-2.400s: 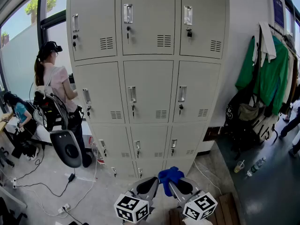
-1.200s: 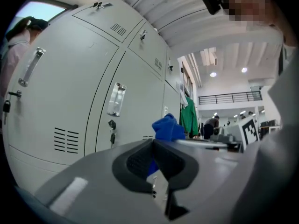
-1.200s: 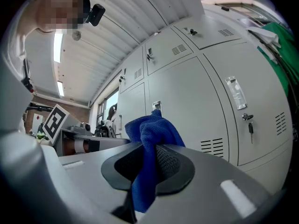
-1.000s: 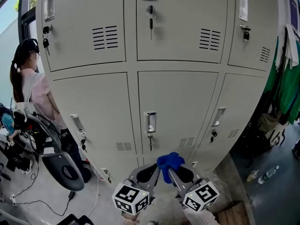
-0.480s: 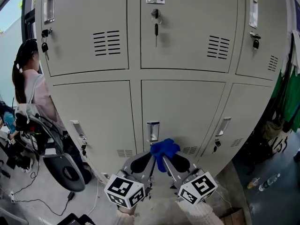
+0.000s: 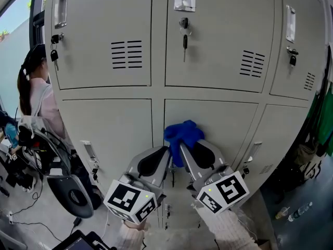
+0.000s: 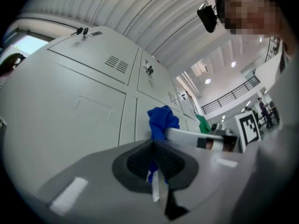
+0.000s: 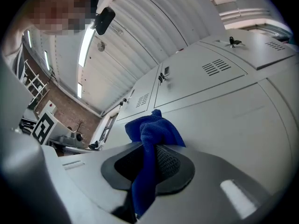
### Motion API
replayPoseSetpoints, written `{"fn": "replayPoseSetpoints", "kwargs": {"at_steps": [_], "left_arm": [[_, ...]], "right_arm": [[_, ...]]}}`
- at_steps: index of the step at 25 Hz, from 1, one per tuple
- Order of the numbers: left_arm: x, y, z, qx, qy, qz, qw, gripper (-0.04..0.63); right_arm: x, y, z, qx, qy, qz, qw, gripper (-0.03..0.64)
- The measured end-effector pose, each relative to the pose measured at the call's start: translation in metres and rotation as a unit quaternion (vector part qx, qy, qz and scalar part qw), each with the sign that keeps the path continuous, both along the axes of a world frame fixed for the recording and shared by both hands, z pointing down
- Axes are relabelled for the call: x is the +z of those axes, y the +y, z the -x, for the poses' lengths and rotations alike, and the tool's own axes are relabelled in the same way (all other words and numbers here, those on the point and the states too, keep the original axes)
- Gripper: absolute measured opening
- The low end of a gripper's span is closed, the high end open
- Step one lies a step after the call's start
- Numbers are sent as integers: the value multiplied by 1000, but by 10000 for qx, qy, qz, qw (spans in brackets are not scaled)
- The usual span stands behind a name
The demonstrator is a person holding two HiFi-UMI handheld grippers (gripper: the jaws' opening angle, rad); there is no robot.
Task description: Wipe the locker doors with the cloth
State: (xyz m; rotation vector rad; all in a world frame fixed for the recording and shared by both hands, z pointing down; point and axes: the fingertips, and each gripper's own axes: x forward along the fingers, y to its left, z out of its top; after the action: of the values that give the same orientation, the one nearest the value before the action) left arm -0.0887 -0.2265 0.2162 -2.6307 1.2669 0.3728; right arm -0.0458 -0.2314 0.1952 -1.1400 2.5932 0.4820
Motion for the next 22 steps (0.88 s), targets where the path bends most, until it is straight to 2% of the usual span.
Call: {"fn": "replayPoseSetpoints", "kwargs": {"at_steps": [5, 10, 18, 22], "left_arm": [[-18, -5, -3, 29, -92, -130, 9999, 6], [-25, -10, -1, -7, -62, -164, 9998, 6], [-6, -13, 0, -60, -147, 31, 9999, 6], [15, -16, 4, -155, -133, 250, 9995, 6]], "right_arm": [[-31, -5, -1, 262, -2, -202, 9995, 57], [-37, -18, 0, 538, 67, -154, 9984, 58], [-23, -20, -1, 485, -28, -169, 9987, 57], [2, -20, -3, 522, -8, 4, 9986, 57]]}}
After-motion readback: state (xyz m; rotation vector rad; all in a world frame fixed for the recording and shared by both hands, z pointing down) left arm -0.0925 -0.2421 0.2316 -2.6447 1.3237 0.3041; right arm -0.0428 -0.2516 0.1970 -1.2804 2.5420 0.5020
